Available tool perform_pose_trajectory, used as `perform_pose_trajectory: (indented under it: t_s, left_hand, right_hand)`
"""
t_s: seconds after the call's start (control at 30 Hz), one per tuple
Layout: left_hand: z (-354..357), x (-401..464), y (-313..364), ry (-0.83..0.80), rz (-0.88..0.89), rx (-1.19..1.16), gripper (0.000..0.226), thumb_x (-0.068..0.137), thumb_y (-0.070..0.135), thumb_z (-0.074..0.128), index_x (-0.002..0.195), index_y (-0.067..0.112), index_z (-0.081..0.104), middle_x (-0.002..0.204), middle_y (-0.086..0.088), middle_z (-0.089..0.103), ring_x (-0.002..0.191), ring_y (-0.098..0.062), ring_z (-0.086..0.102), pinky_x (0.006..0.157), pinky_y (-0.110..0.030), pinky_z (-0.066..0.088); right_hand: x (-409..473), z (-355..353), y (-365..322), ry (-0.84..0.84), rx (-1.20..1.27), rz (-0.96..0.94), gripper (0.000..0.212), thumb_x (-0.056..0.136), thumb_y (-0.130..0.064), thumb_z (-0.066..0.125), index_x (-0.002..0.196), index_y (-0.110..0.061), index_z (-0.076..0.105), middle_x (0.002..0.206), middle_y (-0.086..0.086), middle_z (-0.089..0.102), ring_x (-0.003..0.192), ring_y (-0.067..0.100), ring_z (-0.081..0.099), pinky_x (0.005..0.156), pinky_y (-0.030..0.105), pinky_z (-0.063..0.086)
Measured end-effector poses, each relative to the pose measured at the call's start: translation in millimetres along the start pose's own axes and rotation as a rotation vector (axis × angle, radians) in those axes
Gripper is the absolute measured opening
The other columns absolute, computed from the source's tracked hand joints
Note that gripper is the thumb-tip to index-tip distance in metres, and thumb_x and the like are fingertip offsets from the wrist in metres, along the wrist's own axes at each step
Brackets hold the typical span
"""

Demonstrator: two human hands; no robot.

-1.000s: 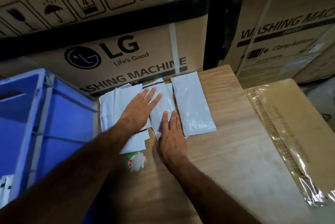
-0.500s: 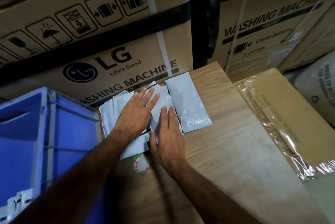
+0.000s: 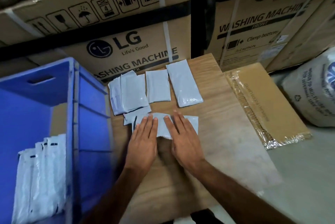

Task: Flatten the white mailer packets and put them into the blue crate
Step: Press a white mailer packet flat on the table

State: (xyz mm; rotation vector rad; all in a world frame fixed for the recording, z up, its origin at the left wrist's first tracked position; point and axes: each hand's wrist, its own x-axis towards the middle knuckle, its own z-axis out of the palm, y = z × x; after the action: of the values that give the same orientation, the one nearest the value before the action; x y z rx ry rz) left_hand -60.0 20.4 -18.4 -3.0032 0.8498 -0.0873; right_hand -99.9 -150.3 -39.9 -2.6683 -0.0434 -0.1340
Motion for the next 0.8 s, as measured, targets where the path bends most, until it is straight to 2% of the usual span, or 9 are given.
perform_pose_trajectory:
  t_s: [0.13, 0.23, 0.3, 0.37, 0.43, 0.53, 0.6, 0.67, 0.8]
  left_hand:
    - [33.6, -70.2, 23.9, -0.104, -0.005, -0.083, 0.063, 0.092, 0.012, 0.036, 0.153, 0.001, 0.037, 0.160, -0.018, 0.035, 0.149, -0.032, 0.034, 0.119, -0.049, 0.029]
    - [61.0, -112.7, 46.5, -0.161, -0.015, -0.165, 0.059, 0.093, 0.013, 0.041, 0.151, 0.003, 0.044, 0.159, -0.017, 0.037, 0.146, -0.032, 0.040, 0.116, -0.048, 0.033]
    - [74.1, -134.0, 58.9, -0.218, -0.012, -0.210, 0.055, 0.099, 0.024, 0.041, 0.151, 0.008, 0.045, 0.162, -0.016, 0.032, 0.147, -0.032, 0.038, 0.114, -0.048, 0.038]
    - [80.7, -145.0, 65.7, -0.218, -0.069, -0.248, 0.059, 0.104, 0.042, 0.038, 0.153, 0.010, 0.043, 0.163, -0.019, 0.030, 0.150, -0.034, 0.032, 0.117, -0.048, 0.032]
    - [81.4, -147.8, 66.8, -0.192, -0.139, -0.263, 0.064, 0.104, 0.047, 0.034, 0.155, 0.008, 0.038, 0.164, -0.021, 0.025, 0.152, -0.037, 0.025, 0.120, -0.048, 0.024]
    - [85.8, -146.1, 64.0, -0.180, -0.220, -0.270, 0.062, 0.104, 0.039, 0.033, 0.158, 0.009, 0.031, 0.166, -0.019, 0.020, 0.154, -0.035, 0.019, 0.121, -0.051, 0.024]
    - [90.9, -144.5, 63.0, -0.205, -0.253, -0.259, 0.062, 0.104, 0.038, 0.031, 0.159, 0.012, 0.029, 0.167, -0.016, 0.017, 0.155, -0.033, 0.017, 0.120, -0.052, 0.028]
    - [98.3, -145.2, 64.6, -0.227, -0.272, -0.232, 0.062, 0.104, 0.040, 0.029, 0.160, 0.014, 0.026, 0.168, -0.014, 0.016, 0.155, -0.031, 0.017, 0.119, -0.051, 0.029]
    - [106.0, -145.2, 68.9, -0.233, -0.290, -0.184, 0.065, 0.102, 0.042, 0.029, 0.161, 0.016, 0.023, 0.169, -0.013, 0.014, 0.155, -0.033, 0.017, 0.122, -0.049, 0.025]
  right_hand:
    - [-54.3, 5.8, 16.8, -0.119, -0.050, -0.091, 0.076, 0.077, -0.010, 0.044, 0.153, -0.012, 0.043, 0.159, 0.017, 0.038, 0.147, 0.034, 0.035, 0.123, 0.045, 0.023]
    - [-93.3, 18.4, 32.7, -0.252, -0.088, -0.137, 0.076, 0.075, -0.018, 0.055, 0.151, -0.013, 0.046, 0.155, 0.016, 0.044, 0.144, 0.034, 0.040, 0.123, 0.042, 0.019]
    - [-110.6, 27.9, 45.4, -0.338, -0.122, -0.133, 0.073, 0.078, -0.023, 0.051, 0.150, -0.012, 0.047, 0.155, 0.018, 0.044, 0.144, 0.035, 0.042, 0.121, 0.042, 0.020]
    - [-119.3, 34.6, 58.2, -0.397, -0.156, -0.117, 0.074, 0.081, -0.024, 0.051, 0.153, -0.012, 0.042, 0.160, 0.022, 0.034, 0.147, 0.037, 0.037, 0.120, 0.045, 0.019]
    - [-123.9, 34.0, 64.1, -0.416, -0.136, -0.110, 0.086, 0.083, -0.033, 0.061, 0.160, -0.013, 0.029, 0.166, 0.021, 0.016, 0.155, 0.036, 0.018, 0.124, 0.046, 0.014]
    - [-129.7, 26.0, 51.1, -0.392, -0.055, -0.167, 0.092, 0.083, -0.041, 0.054, 0.163, -0.015, 0.016, 0.169, 0.017, 0.007, 0.157, 0.031, -0.001, 0.127, 0.051, 0.005]
    - [-133.7, 28.8, 35.6, -0.398, -0.044, -0.196, 0.086, 0.085, -0.038, 0.046, 0.163, -0.016, 0.017, 0.169, 0.016, 0.004, 0.158, 0.029, -0.002, 0.127, 0.051, 0.004]
    - [-135.7, 42.4, 26.0, -0.396, -0.067, -0.179, 0.077, 0.090, -0.035, 0.039, 0.162, -0.015, 0.022, 0.169, 0.018, 0.005, 0.157, 0.031, 0.001, 0.125, 0.055, 0.009]
    - [-133.2, 70.4, 20.9, -0.358, -0.130, -0.122, 0.068, 0.097, -0.030, 0.040, 0.161, -0.014, 0.024, 0.168, 0.020, 0.009, 0.157, 0.033, 0.005, 0.123, 0.060, 0.013]
